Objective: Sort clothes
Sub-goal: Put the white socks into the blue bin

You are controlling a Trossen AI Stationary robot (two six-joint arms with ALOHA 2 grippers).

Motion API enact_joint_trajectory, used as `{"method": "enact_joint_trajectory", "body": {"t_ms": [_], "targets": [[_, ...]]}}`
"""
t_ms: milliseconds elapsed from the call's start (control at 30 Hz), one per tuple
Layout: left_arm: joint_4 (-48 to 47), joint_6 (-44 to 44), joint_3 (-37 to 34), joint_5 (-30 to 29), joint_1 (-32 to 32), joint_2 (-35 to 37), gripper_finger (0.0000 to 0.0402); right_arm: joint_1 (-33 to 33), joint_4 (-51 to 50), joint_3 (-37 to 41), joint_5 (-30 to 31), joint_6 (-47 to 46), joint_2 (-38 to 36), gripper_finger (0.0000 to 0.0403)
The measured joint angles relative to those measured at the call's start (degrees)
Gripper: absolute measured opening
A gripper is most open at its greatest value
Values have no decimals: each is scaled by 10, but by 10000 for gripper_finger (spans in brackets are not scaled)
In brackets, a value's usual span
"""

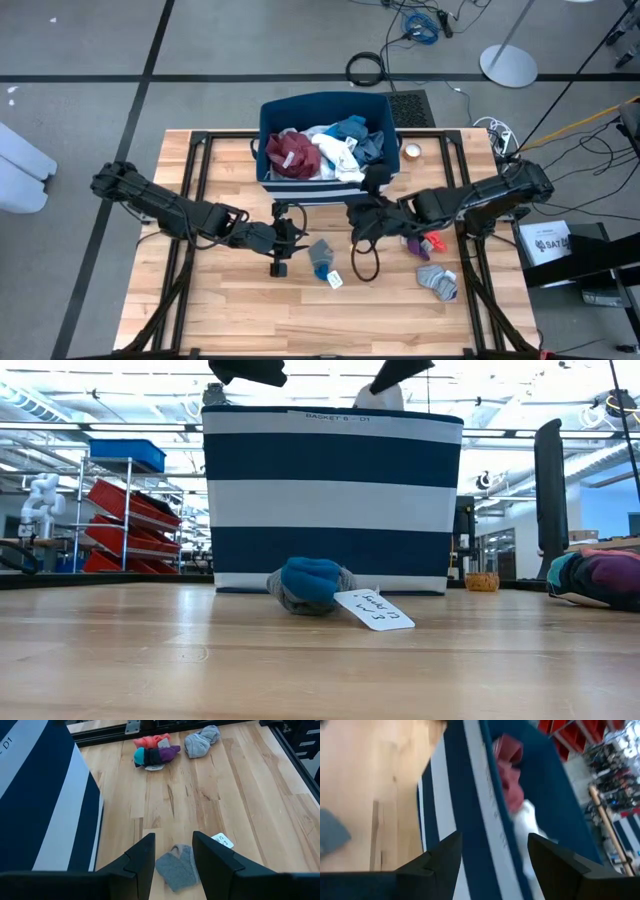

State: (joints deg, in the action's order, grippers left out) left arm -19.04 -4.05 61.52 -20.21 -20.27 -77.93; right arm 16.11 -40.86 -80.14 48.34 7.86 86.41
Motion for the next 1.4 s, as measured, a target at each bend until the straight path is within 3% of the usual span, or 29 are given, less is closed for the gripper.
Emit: {"method": "enact_joint_trajectory", "body": {"t_ms": [267, 500, 633, 800, 1067, 1167, 1400], "targets": [[0, 0, 0, 0, 0, 0, 141, -12, 46, 0, 2, 30, 0, 212], [0, 0, 0, 0, 0, 0, 141, -38, 42, 0, 45, 26, 0, 201], [-1, 1, 0, 0, 0, 0, 141, -56, 29, 0, 7, 6, 0, 142], [-1, 0, 0, 0, 0, 0, 141, -75, 20, 0, -7, 22, 0, 19], [-1, 0, 0, 0, 0, 0, 141, -190, 157, 0, 11, 121, 0, 2], [-1, 0, 0, 0, 0, 0, 141, -261, 169, 0, -3, 85, 0, 1], [-14, 0, 0, 0, 0, 0, 141, -378, 95, 0, -143, -115, 0, 14]]}}
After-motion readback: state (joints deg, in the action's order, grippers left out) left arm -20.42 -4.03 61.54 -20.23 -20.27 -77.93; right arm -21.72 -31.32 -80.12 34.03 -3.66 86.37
